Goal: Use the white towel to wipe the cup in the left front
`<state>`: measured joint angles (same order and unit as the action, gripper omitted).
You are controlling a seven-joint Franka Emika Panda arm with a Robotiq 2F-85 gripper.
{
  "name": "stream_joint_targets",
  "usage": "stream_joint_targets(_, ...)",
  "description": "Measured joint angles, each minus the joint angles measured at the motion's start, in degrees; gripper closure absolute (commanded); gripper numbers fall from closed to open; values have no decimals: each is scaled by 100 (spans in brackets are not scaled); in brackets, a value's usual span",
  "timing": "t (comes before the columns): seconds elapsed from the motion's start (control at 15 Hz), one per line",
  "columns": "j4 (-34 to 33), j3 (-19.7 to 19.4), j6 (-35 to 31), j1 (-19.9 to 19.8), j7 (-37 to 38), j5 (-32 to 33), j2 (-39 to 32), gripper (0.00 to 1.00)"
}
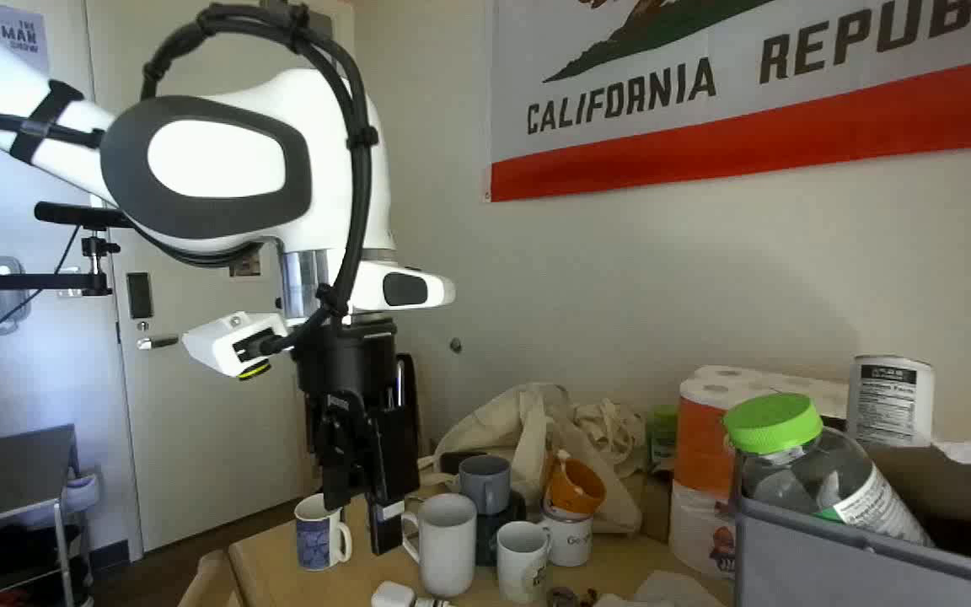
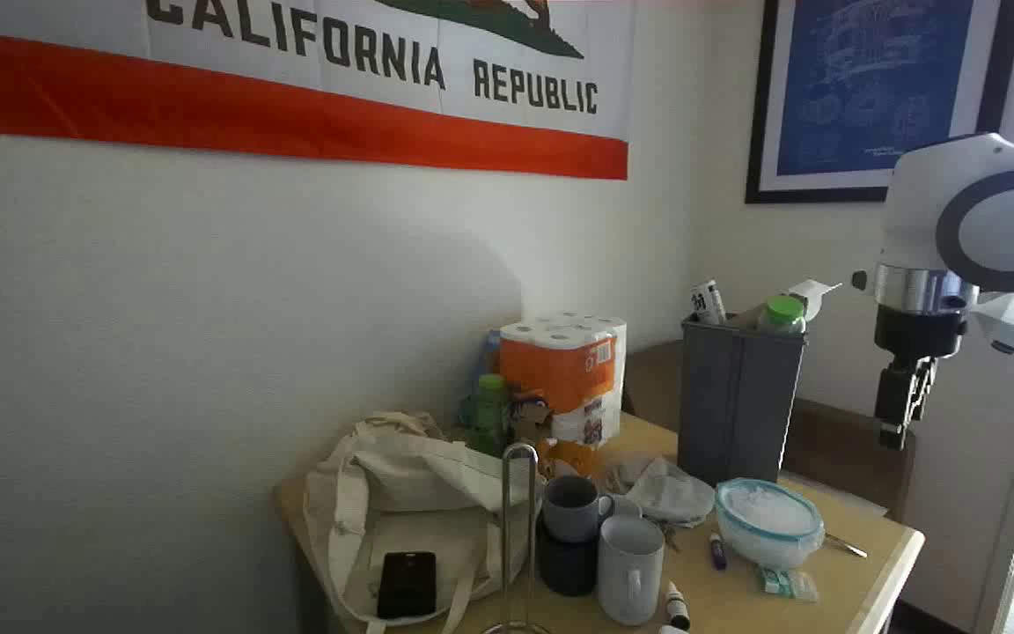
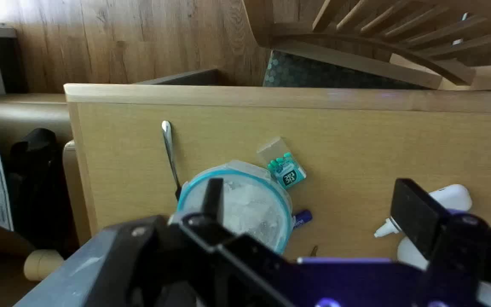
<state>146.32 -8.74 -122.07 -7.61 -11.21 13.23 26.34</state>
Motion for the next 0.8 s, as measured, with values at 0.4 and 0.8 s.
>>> stream_joint_targets(0.4, -7, 12, -441, 158, -1, -23, -282, 0)
stream_joint_targets(0.8, -368, 197, -2398, 433, -1, 8, -1819, 0)
